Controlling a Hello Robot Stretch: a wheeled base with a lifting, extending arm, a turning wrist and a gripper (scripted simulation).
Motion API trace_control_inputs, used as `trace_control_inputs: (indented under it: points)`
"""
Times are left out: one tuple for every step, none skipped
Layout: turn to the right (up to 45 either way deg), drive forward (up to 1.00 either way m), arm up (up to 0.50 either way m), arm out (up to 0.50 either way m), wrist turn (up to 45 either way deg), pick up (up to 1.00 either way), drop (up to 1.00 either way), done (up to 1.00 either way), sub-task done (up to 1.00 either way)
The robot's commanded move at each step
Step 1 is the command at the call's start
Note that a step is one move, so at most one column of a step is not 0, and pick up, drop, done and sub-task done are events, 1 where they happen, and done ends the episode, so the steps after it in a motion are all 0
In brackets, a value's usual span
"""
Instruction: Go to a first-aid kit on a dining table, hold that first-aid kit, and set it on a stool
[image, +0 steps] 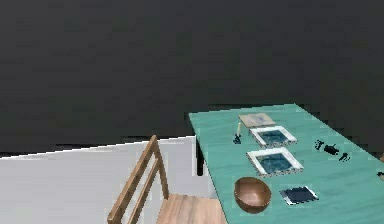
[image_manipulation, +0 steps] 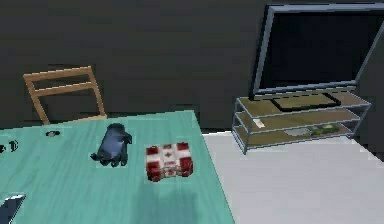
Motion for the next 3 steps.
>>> trace_control_inputs:
  points:
    - [0.0,0.00,0.00,0.40,0.0,0.00,0.00,0.00,0.00]
    - [0.0,0.00,0.00,0.00,45.0,0.00,0.00,0.00,0.00]
    - [0.0,0.00,0.00,0.00,45.0,0.00,0.00,0.00,0.00]
